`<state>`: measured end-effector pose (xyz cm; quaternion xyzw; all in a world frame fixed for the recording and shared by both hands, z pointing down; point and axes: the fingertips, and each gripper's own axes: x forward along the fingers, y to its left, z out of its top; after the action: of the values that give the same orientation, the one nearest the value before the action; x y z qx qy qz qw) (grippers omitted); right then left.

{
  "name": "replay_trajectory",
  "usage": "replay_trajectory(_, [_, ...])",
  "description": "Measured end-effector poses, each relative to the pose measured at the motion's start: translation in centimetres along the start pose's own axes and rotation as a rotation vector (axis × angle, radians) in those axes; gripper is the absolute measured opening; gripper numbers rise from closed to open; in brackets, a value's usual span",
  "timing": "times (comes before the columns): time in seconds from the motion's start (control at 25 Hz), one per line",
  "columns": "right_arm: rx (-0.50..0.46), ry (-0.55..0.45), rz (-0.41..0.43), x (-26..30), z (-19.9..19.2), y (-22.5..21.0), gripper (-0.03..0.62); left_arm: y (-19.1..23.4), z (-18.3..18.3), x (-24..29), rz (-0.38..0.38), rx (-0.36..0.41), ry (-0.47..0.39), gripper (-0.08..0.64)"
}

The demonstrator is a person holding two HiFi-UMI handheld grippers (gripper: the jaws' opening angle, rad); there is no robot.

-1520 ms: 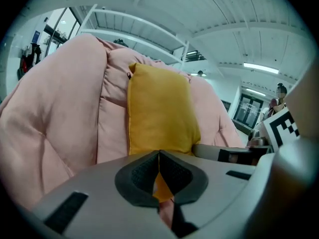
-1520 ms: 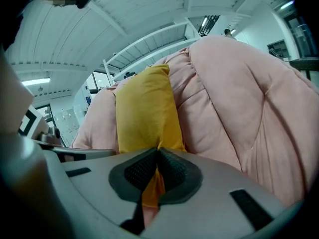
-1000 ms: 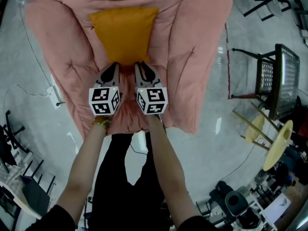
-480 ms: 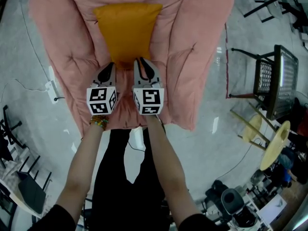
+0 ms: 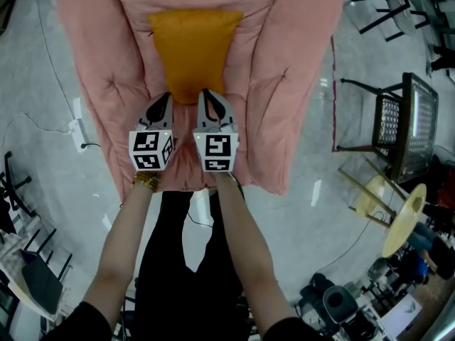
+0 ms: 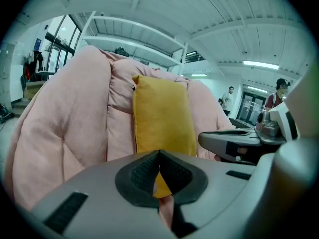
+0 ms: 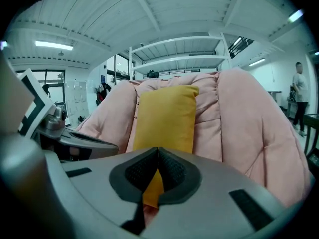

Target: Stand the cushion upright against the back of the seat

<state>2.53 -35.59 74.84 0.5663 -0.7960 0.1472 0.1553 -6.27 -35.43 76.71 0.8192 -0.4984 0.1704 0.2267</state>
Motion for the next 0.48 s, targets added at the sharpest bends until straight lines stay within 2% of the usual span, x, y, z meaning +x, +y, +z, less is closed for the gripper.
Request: replay_trajectory(0.48, [-0.005, -0.005, 0.002, -2.3, 0.2, 1.2, 0.015, -2.9, 0.4, -2.1, -0.033, 0.032, -0.047, 0.012])
